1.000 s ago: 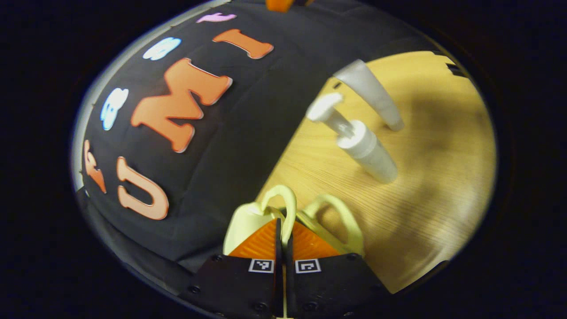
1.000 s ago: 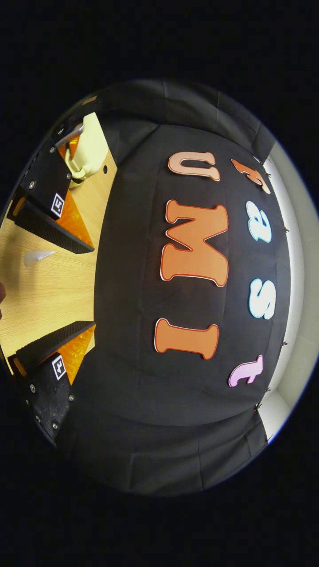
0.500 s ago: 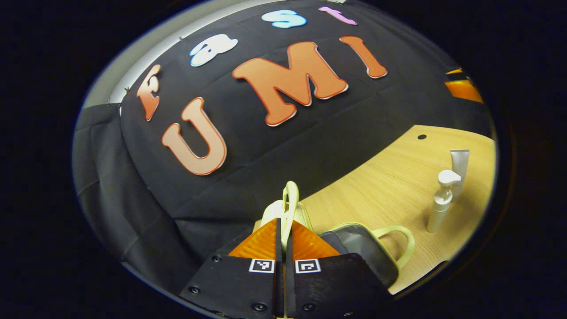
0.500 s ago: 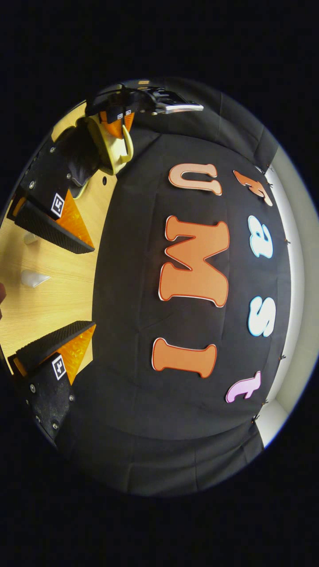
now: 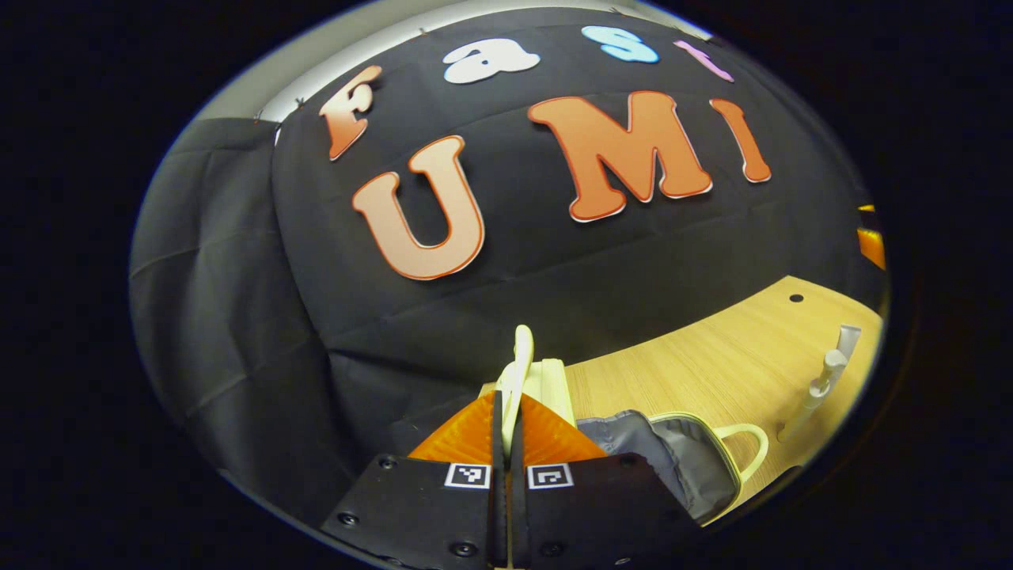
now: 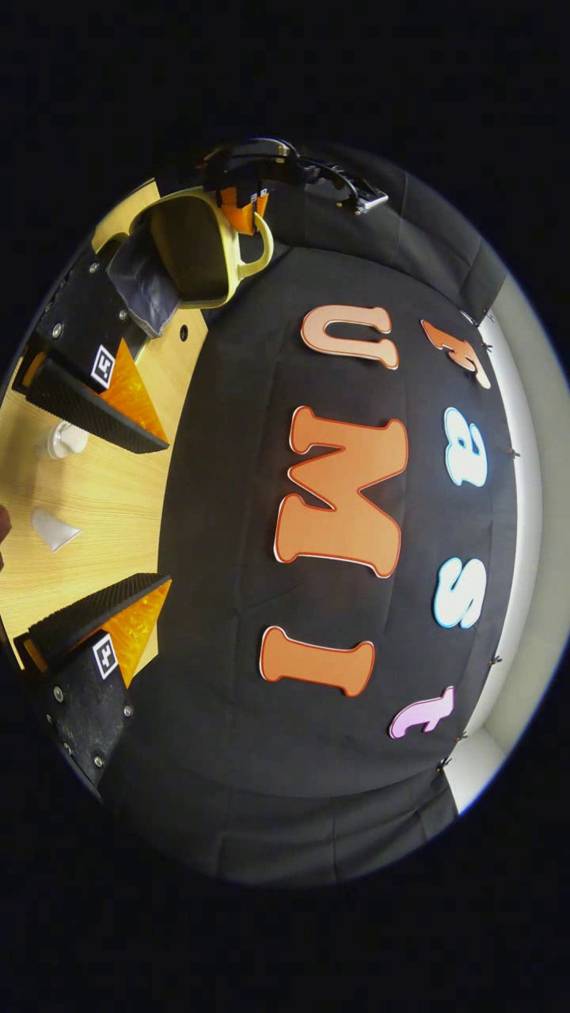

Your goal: First open the suitcase, pack the skin care products into it, and then close the suitcase.

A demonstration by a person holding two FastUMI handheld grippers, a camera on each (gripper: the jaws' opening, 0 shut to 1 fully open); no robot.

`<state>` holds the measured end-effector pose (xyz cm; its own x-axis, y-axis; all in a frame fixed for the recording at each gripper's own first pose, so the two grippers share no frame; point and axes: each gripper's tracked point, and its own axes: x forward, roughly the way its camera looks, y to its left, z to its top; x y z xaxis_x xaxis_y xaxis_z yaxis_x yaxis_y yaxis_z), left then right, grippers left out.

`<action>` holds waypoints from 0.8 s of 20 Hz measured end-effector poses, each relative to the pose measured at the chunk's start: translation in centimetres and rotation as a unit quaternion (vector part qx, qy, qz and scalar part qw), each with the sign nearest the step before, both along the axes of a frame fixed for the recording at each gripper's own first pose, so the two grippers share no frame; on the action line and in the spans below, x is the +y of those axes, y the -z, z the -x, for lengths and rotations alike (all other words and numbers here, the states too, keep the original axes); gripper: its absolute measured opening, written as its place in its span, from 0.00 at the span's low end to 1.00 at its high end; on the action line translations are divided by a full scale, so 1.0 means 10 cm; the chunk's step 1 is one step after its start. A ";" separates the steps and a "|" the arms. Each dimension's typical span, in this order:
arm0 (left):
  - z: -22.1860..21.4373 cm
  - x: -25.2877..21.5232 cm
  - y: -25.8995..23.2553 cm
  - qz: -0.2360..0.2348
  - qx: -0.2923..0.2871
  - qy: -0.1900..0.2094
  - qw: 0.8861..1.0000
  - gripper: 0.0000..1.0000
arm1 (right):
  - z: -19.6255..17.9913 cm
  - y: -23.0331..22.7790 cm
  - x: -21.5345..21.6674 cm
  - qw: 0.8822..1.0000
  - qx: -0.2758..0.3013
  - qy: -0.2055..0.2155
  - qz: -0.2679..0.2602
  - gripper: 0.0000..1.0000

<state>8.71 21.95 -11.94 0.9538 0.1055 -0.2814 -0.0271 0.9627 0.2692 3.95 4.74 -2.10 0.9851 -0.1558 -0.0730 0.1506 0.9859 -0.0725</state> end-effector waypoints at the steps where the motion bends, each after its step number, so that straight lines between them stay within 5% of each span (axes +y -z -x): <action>1: -0.01 0.12 0.00 0.012 0.001 -0.009 1.000 0.03 | -0.01 -0.01 0.04 1.000 -0.001 0.000 0.002 0.96; 8: -0.12 1.03 0.22 0.102 0.010 -0.061 0.993 0.03 | -0.12 -0.06 0.41 1.000 0.002 -0.002 0.010 0.96; 16: -0.09 2.04 1.00 0.215 0.059 -0.135 0.965 0.03 | -0.23 -0.10 0.78 1.000 0.019 -0.013 0.016 0.96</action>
<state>9.61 42.37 -21.98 0.8662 0.1956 -0.4599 -0.2870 0.9481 -0.1372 6.30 12.51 -1.12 0.9855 -0.1332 -0.1051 0.1216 0.9865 -0.1099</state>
